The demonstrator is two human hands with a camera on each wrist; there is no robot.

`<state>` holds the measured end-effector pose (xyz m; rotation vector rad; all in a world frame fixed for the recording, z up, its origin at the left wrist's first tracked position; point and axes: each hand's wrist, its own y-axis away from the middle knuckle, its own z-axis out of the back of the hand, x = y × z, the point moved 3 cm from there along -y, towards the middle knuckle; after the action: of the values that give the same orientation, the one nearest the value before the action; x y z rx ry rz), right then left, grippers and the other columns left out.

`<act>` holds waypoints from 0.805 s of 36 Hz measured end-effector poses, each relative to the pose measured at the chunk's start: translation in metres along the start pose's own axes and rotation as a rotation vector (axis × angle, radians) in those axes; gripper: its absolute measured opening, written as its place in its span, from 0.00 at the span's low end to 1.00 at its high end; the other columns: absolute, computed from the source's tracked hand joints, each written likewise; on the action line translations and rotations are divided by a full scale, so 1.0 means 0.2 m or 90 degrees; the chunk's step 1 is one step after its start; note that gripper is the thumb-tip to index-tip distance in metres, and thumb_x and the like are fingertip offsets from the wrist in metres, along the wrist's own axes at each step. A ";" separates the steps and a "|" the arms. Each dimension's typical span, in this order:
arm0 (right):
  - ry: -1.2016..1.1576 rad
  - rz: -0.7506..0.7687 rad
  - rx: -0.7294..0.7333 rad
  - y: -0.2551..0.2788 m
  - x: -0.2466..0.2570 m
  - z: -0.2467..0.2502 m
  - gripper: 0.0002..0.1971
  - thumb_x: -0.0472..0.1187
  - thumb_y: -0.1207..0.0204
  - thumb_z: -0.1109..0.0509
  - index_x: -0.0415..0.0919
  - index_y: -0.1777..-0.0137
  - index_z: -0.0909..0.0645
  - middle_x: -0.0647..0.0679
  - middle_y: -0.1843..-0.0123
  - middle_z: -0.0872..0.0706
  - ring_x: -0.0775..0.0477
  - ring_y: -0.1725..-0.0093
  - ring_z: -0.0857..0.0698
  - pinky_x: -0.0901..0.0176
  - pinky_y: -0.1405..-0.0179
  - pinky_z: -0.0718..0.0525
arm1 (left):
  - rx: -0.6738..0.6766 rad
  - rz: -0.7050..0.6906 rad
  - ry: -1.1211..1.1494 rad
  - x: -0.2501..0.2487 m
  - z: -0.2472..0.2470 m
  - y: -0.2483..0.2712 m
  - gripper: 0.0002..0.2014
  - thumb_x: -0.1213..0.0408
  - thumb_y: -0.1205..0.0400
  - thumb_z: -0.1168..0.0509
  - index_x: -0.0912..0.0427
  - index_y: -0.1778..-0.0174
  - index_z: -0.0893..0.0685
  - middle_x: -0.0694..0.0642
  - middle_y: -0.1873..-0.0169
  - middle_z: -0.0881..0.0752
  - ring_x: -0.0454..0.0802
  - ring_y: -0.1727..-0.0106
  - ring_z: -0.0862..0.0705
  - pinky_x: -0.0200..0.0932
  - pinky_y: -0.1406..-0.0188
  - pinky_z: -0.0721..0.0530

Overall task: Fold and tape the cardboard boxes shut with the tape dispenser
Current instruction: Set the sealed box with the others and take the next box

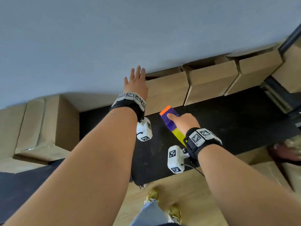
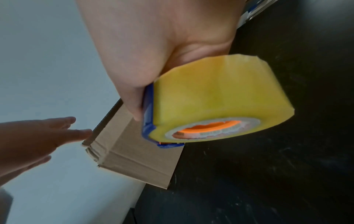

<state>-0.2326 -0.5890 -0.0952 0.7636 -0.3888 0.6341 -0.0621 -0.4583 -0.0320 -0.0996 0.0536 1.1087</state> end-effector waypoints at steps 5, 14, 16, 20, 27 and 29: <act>0.002 -0.025 0.006 -0.07 0.01 -0.01 0.32 0.69 0.25 0.37 0.37 0.48 0.19 0.43 0.56 0.17 0.41 0.56 0.18 0.54 0.59 0.27 | 0.073 0.008 -0.001 -0.02 -0.08 -0.13 0.34 0.60 0.15 0.45 0.58 0.16 0.55 0.54 0.18 0.40 0.54 0.16 0.46 0.61 0.20 0.51; -0.027 -0.041 0.004 -0.15 0.04 -0.01 0.28 0.70 0.27 0.35 0.43 0.66 0.29 0.47 0.67 0.23 0.46 0.67 0.22 0.56 0.72 0.33 | 0.153 -0.021 -0.057 0.00 -0.23 -0.21 0.21 0.60 0.13 0.50 0.46 0.23 0.32 0.52 0.18 0.42 0.62 0.18 0.50 0.74 0.25 0.51; -0.030 -0.040 0.006 -0.15 0.04 0.00 0.27 0.69 0.27 0.35 0.42 0.64 0.27 0.47 0.67 0.22 0.46 0.66 0.21 0.56 0.72 0.33 | 0.151 -0.020 -0.046 0.01 -0.22 -0.21 0.20 0.60 0.13 0.49 0.49 0.24 0.31 0.51 0.20 0.40 0.62 0.19 0.49 0.78 0.26 0.46; -0.043 -0.034 0.004 -0.14 0.05 0.01 0.26 0.68 0.27 0.35 0.41 0.60 0.23 0.47 0.65 0.21 0.46 0.65 0.20 0.56 0.72 0.33 | 0.142 -0.088 -0.035 0.01 -0.20 -0.16 0.22 0.57 0.11 0.53 0.56 0.21 0.33 0.60 0.20 0.39 0.61 0.19 0.47 0.59 0.20 0.48; -0.082 -0.027 -0.009 -0.09 0.05 0.04 0.27 0.67 0.26 0.35 0.39 0.54 0.20 0.46 0.62 0.19 0.43 0.57 0.17 0.55 0.64 0.27 | 0.073 0.001 -0.011 0.00 -0.19 0.00 0.22 0.49 0.14 0.48 0.51 0.26 0.28 0.61 0.31 0.25 0.65 0.33 0.25 0.59 0.40 0.22; -0.090 -0.025 -0.012 -0.07 0.04 0.05 0.27 0.66 0.25 0.34 0.39 0.51 0.21 0.46 0.59 0.19 0.42 0.55 0.18 0.54 0.57 0.26 | 0.059 0.009 -0.031 -0.01 -0.20 0.04 0.24 0.47 0.15 0.48 0.52 0.25 0.29 0.59 0.32 0.25 0.63 0.34 0.25 0.58 0.44 0.22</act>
<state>-0.2181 -0.6010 -0.0909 0.7989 -0.5081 0.5403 -0.0705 -0.4602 -0.0722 0.0100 0.0617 1.1206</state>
